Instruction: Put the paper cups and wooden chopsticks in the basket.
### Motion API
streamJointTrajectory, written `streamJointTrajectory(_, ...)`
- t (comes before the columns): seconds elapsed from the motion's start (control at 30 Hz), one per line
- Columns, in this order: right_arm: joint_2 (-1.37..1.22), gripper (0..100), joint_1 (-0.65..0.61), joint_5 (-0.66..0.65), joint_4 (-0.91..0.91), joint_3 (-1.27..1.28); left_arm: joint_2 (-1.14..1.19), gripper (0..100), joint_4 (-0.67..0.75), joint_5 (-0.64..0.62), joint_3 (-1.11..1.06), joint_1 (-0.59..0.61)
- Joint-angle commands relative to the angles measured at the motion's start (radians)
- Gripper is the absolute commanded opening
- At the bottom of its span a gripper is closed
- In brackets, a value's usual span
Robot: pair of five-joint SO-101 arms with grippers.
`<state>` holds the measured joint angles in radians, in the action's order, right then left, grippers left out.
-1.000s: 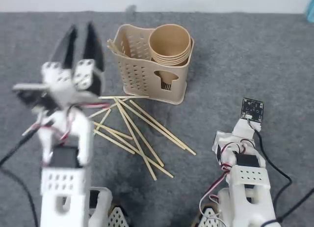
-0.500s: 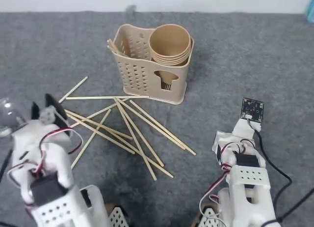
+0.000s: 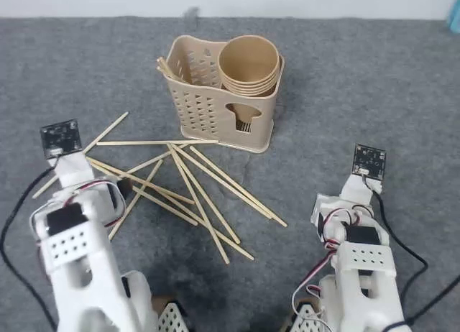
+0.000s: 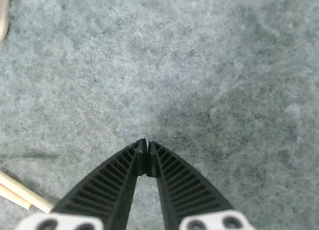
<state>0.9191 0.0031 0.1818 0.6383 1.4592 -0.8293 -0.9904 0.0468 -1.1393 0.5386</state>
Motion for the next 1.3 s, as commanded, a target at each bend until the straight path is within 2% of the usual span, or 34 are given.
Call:
streamJointTrajectory(0.0, 0.027, 0.9, -0.002, 0.005, 0.008, -0.011, 0.081, 28, 0.155, 0.025, -0.008, -0.003)
streamJointTrajectory(0.1, 0.027, 0.9, -0.002, 0.005, 0.008, -0.011, 0.161, 28, 0.278, 0.057, -0.001, -0.003)
streamJointTrajectory(0.17, 0.027, 0.9, -0.002, 0.006, -0.005, -0.009, 0.222, 25, 0.265, 0.11, 0.074, -0.003)
streamJointTrajectory(0.27, 0.024, 0.9, -0.002, 0.008, -0.025, -0.005, 0.344, 17, 0.144, 0.161, 0.272, -0.003)
streamJointTrajectory(0.33, 0.024, 0.9, -0.002, 0.008, -0.025, -0.005, 0.443, 15, 0.051, 0.195, 0.43, -0.003)
streamJointTrajectory(0.5, 0.024, 0.9, -0.002, 0.008, -0.024, -0.005, 0.729, 22, -0.16, 0.292, 0.832, -0.023)
streamJointTrajectory(0.7, 0.027, 0.9, 0.002, 0.006, -0.024, -0.005, 1.076, 22, -0.334, 0.477, 1.25, -0.041)
streamJointTrajectory(0.97, 0.027, 0.9, 0.002, 0.005, -0.024, -0.005, 1.459, 22, -0.42, 0.554, 1.682, -0.061)
streamJointTrajectory(1.13, 0.027, 0.9, 0.002, 0.005, -0.025, -0.005, 1.68, 22, -0.465, 0.551, 1.9, -0.075)
streamJointTrajectory(1.27, 0.027, 0.9, 0.004, 0.005, -0.028, -0.005, 1.835, 22, -0.565, 0.551, 2.089, -0.086)
